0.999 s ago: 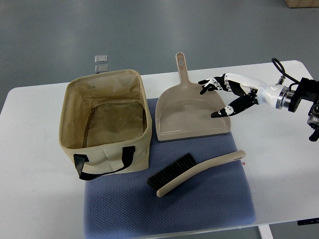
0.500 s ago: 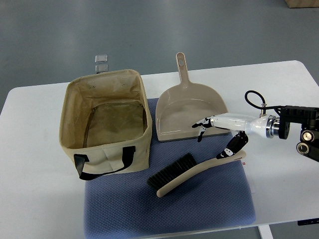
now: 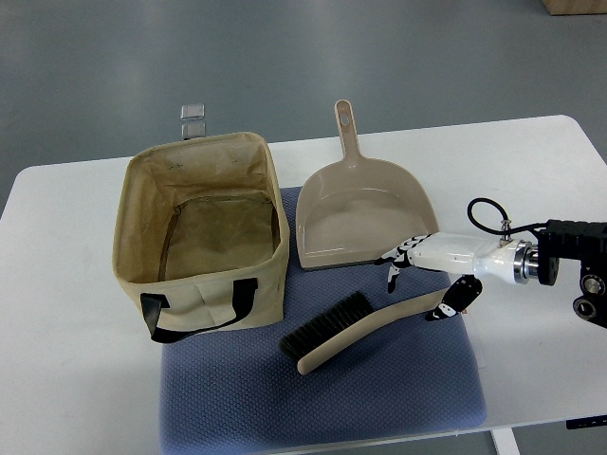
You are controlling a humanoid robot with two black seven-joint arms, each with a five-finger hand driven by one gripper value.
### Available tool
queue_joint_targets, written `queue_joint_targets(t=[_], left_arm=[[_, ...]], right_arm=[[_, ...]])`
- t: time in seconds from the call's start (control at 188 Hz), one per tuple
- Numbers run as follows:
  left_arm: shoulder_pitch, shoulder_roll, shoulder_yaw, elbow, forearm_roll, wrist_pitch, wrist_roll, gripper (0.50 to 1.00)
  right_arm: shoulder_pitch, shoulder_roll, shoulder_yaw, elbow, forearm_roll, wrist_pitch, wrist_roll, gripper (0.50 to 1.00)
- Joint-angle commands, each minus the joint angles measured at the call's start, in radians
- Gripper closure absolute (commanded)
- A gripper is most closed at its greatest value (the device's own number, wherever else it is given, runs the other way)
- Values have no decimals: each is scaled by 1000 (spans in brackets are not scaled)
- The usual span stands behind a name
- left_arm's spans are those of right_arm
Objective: Put pink broom in yellow bag with right hand
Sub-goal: 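Close the right hand around the beige brush handle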
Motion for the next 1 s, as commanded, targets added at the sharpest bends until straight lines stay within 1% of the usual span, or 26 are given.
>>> queue_joint_targets(t=[0.0,0.159,0.26,0.324,0.441,0.478,0.537,0.558,0.643,0.67,0.707,0.723,0.76,0.765,0.781,0.787,0.792,0.797,0.803,0.808,0.835,0.856,0.872,0.925,0.941,0.994], left_arm=[[0,0,0,0,0,0,0,500],[0,0,0,0,0,0,0,500],[0,0,0,0,0,0,0,500],[0,0,0,0,0,0,0,500],[0,0,0,0,0,0,0,500],[0,0,0,0,0,0,0,500],[0,0,0,0,0,0,0,500],[0,0,0,0,1,0,0,500],[0,0,0,0,1,0,0,500],[0,0,0,0,0,0,0,500],[0,0,0,0,1,0,0,500],[0,0,0,0,1,0,0,500],[0,0,0,0,0,0,0,500],[0,0,0,0,0,0,0,500],[-1,0,0,0,1,0,0,500],[0,0,0,0,0,0,0,500],[0,0,0,0,0,0,0,500],[0,0,0,0,0,0,0,500],[0,0,0,0,0,0,0,500],[0,0,0,0,0,0,0,500],[0,0,0,0,0,0,0,500],[0,0,0,0,0,0,0,500],[0,0,0,0,0,0,0,500],[0,0,0,0,0,0,0,500],[0,0,0,0,0,0,0,500],[0,0,0,0,0,0,0,500]], right_arm=[[-1,3,-4,8,-6,0,-1,593],[-1,4,-7,19,-7,-14,-4,593],[-5,17,-7,17,-12,-16,-10,603],[-8,27,-14,17,-27,-29,-11,611],[-11,38,-37,14,-56,-60,-16,638],[-11,41,-49,11,-59,-66,-28,666],[-11,44,-56,8,-62,-77,-42,675],[-13,44,-56,6,-67,-86,-47,689],[-13,44,-56,5,-76,-92,-48,713],[-14,44,-58,5,-78,-94,-48,738],[-14,44,-58,3,-79,-95,-48,758],[-14,44,-58,3,-79,-95,-48,777],[-16,44,-58,2,-82,-95,-48,797],[-17,44,-58,2,-84,-95,-48,811],[-17,44,-58,2,-85,-95,-48,824],[-17,44,-58,2,-85,-95,-48,840],[-17,44,-58,2,-85,-95,-48,840],[-19,44,-58,0,-85,-95,-48,854],[-19,44,-58,0,-85,-95,-48,854],[-19,46,-58,0,-87,-97,-48,869],[-21,46,-58,-3,-87,-98,-48,889],[-22,50,-58,-4,-87,-106,-48,920],[-22,54,-58,-4,-88,-109,-48,926],[-22,57,-58,-4,-93,-123,-48,975],[-22,57,-58,-4,-93,-129,-48,999],[-22,55,-56,-6,-93,-138,-48,1000]])
